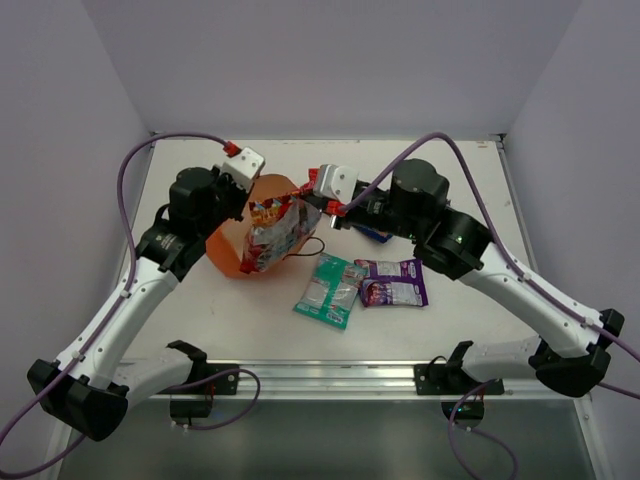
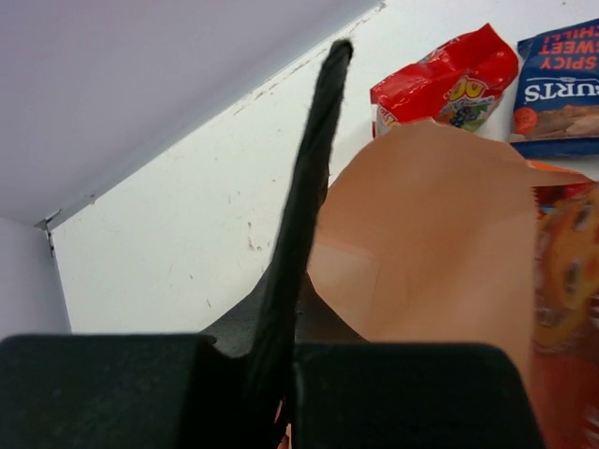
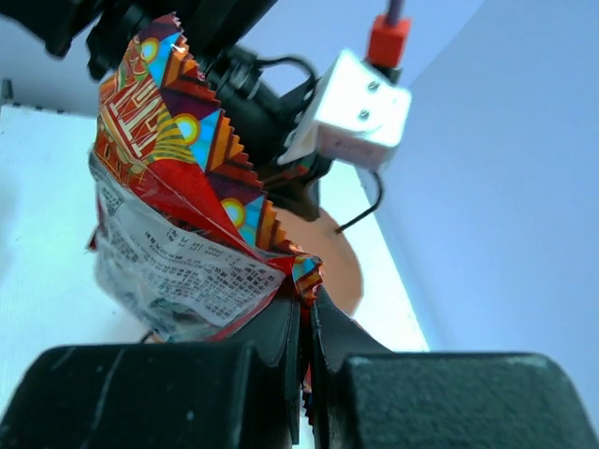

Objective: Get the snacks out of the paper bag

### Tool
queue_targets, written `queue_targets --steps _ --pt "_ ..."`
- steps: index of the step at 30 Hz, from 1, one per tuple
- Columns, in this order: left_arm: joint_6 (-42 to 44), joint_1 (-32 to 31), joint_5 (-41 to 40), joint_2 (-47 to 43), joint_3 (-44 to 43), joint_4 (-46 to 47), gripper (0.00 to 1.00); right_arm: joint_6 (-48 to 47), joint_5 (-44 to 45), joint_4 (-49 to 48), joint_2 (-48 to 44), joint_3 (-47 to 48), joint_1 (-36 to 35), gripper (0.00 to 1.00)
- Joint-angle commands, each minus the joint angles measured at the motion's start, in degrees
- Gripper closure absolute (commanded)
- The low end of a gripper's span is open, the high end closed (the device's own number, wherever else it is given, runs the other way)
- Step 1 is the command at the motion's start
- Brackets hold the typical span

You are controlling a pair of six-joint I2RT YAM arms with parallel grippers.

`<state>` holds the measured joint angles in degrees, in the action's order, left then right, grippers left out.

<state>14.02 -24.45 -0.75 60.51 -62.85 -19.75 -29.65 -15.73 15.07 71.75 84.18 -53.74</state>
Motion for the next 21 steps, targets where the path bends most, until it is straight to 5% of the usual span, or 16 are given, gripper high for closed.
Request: queue_targets --steps 1,12,21 --pt "-1.36 0.10 -4.69 -0.40 -0.70 3.23 1.00 0.82 4.99 -12.00 -2.84 9.67 -0.32 1.00" --pt "-4.97 0.10 -18.48 2.77 -2.54 0.68 1.00 5.47 14.41 -8.40 1.20 29.45 10.83 1.00" --pt "-12.87 3.79 -21.84 4.61 -3.50 -2.57 1.00 10.65 21.69 -8.13 13.31 30.08 27.53 1.00"
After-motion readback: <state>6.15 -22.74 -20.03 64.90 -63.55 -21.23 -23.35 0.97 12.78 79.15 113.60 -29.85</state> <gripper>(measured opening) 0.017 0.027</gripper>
